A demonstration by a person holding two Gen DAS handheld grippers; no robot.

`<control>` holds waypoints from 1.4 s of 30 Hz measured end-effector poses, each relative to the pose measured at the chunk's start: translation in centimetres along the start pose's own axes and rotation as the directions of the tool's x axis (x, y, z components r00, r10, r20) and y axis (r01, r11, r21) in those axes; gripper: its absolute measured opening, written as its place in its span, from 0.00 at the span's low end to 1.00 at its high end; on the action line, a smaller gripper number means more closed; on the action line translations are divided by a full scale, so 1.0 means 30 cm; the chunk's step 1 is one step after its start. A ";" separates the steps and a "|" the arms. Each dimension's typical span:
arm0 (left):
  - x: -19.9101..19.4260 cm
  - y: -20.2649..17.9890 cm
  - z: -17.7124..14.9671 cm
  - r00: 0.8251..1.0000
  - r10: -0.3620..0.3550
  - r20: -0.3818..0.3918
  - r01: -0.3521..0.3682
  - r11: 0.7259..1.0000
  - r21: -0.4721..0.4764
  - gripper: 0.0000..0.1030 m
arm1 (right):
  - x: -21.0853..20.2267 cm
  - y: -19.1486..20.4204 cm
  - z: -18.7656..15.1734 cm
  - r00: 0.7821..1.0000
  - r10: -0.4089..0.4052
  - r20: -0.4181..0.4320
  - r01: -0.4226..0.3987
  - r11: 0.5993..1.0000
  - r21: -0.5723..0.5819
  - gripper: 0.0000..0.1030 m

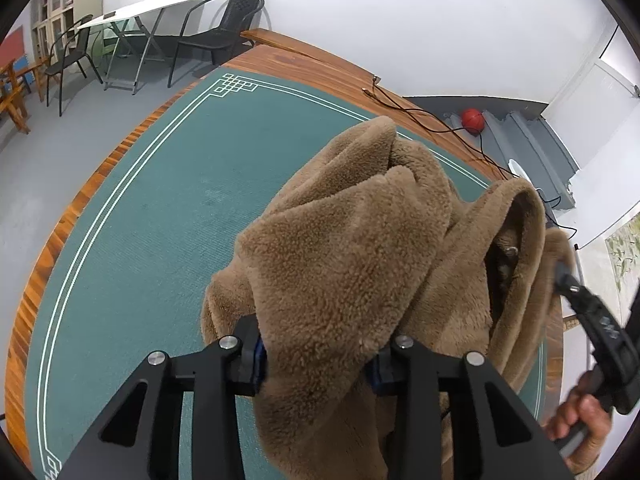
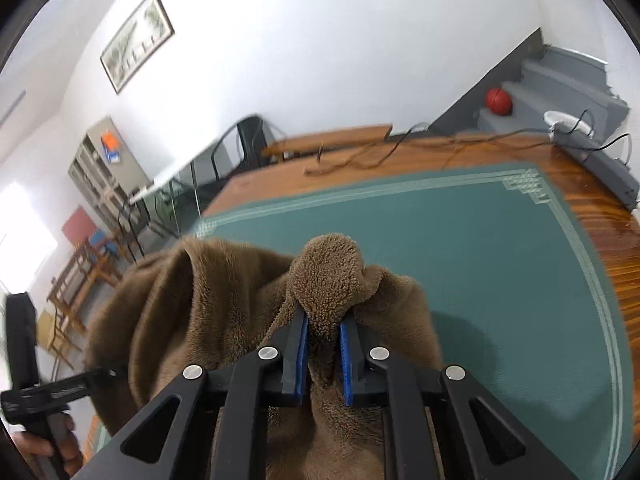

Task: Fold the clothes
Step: 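Raise the blanket high with the right gripper while the left gripper holds its edge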

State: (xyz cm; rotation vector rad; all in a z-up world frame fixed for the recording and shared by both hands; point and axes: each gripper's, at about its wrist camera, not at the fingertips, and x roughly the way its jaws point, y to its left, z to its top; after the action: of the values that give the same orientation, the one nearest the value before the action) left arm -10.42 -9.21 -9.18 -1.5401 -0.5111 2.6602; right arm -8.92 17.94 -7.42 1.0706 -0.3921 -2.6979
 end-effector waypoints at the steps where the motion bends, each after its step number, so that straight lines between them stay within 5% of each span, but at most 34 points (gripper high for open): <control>1: -0.001 -0.002 0.000 1.000 0.003 0.000 -0.003 1.000 -0.002 0.40 | -0.031 -0.006 0.004 1.000 0.003 0.012 -0.003 1.000 0.003 0.14; 6: -0.009 -0.005 -0.012 1.000 0.007 0.002 -0.007 1.000 -0.014 0.40 | -0.083 -0.030 0.011 0.999 0.003 0.037 -0.003 1.000 0.014 0.14; 17: -0.079 0.014 -0.043 0.999 -0.009 0.035 0.011 0.998 -0.062 0.15 | -0.237 -0.017 0.000 0.993 -0.008 0.120 0.009 1.000 -0.007 0.14; 32: -0.361 0.063 -0.085 0.976 -0.006 0.218 0.041 0.987 -0.154 0.11 | -0.486 0.016 0.063 0.953 0.038 0.299 -0.018 0.997 -0.072 0.13; 38: -0.446 0.099 -0.145 0.965 -0.011 0.263 0.062 0.980 -0.187 0.11 | -0.622 0.053 0.077 0.915 0.055 0.400 0.002 0.990 -0.142 0.12; 42: -0.490 0.112 -0.190 0.959 -0.012 0.282 0.070 0.978 -0.195 0.11 | -0.763 0.100 0.084 0.849 0.059 0.525 0.062 0.976 -0.211 0.02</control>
State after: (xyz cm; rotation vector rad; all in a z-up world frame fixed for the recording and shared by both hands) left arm 2.38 -13.58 -0.44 -1.1760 -0.8416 2.8859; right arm 5.95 22.19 9.89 0.2471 -0.1615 -2.9177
